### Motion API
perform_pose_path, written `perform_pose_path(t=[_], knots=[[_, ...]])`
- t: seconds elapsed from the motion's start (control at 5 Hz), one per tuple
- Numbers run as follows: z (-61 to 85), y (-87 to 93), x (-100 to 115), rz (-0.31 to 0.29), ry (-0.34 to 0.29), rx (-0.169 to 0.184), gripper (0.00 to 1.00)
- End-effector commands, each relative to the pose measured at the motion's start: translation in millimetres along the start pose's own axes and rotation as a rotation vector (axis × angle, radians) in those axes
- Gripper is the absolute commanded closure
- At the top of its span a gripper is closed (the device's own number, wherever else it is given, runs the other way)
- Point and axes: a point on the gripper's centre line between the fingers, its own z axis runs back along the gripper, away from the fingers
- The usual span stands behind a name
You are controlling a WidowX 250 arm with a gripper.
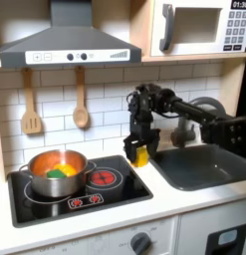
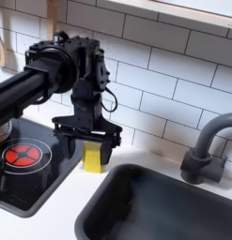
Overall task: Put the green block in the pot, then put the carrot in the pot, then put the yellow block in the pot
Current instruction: 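Put the yellow block in the pot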
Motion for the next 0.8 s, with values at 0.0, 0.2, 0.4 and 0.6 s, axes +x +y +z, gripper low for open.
perform_pose_path(t=[0.0, 0.2, 0.4, 0.6], knots=[[-9.6, -4.4, 3, -0.014, 0.011, 0.016, 0.0], [-16.3, -11.1, 2, -0.032, 0.026, 0.021, 0.0], [-24.5, -12.4, 1, -0.035, 0.034, 0.027, 0.0], [-26.8, -7.0, 2, -0.02, 0.036, 0.03, 0.0]])
